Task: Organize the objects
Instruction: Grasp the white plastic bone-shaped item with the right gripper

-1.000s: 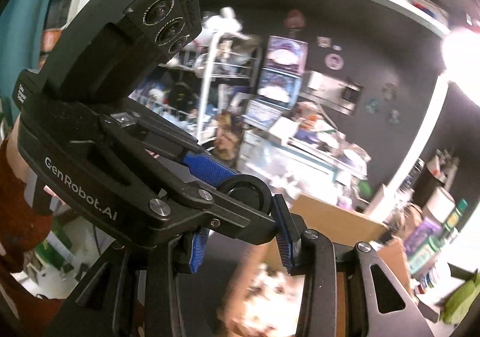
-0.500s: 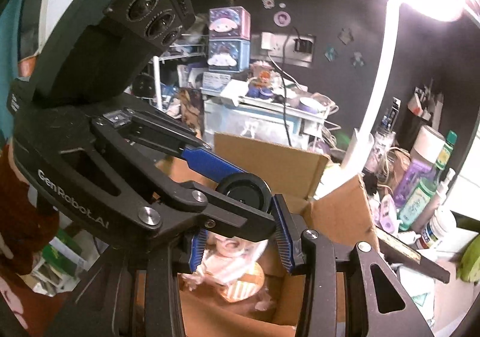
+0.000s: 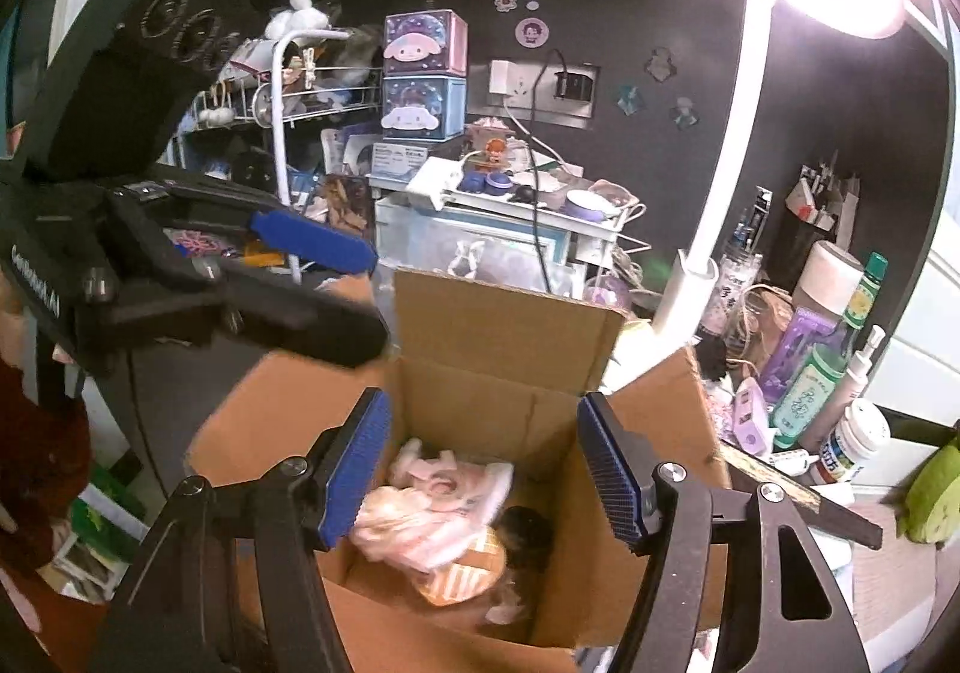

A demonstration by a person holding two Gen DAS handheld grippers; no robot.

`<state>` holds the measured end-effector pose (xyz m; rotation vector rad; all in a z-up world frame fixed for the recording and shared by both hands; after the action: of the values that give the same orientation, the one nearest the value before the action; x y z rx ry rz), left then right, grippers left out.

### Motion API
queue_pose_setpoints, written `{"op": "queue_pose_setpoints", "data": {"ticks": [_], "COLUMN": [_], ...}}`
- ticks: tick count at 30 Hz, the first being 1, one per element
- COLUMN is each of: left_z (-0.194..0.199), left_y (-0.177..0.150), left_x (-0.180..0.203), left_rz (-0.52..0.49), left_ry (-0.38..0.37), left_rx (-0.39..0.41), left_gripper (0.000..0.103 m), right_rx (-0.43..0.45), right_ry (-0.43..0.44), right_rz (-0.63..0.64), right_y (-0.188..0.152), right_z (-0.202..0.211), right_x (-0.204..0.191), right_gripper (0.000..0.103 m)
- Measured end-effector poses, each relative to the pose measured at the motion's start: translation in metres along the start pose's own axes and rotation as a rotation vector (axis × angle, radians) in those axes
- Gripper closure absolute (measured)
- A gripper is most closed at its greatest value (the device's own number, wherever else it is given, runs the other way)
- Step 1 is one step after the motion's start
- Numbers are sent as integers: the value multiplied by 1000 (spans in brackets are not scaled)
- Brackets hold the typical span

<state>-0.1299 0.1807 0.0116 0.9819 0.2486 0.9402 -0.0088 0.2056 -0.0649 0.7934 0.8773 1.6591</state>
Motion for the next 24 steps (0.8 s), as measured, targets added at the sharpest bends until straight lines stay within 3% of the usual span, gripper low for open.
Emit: {"op": "queue_pose_setpoints", "data": {"ticks": [7,15,19,24], "left_z": [62,110,120,119], "left_y": [-19,-64,-94,-129], "left_x": [-45,-100,-129,-159], "left_rz": [62,134,180,244], "left_ry": [82,167,208,226], "left_rx": [106,162,157,128], "left_gripper": [21,20,19,19], "right_rx": [18,4,-41,-167], "right_ry": [91,225,279,312], "right_rz": [12,75,69,1], "right_y": [23,40,32,1], "right_z": [-4,-24,-46,-96], "right_x": [-48,-142,-178,-201], "right_gripper": [41,41,41,41]}}
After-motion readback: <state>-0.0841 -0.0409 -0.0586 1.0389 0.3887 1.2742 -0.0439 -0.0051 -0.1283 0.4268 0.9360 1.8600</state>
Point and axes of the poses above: each gripper's, at about its wrist camera, not at the fingertips, and z roughly against the way its jaws point, x to its right, y to its top, the point moved 6 cm from there along -z, roughly the way its jaws point, and after that the axes turned 3 degrees about x, right-handed, at the moved point
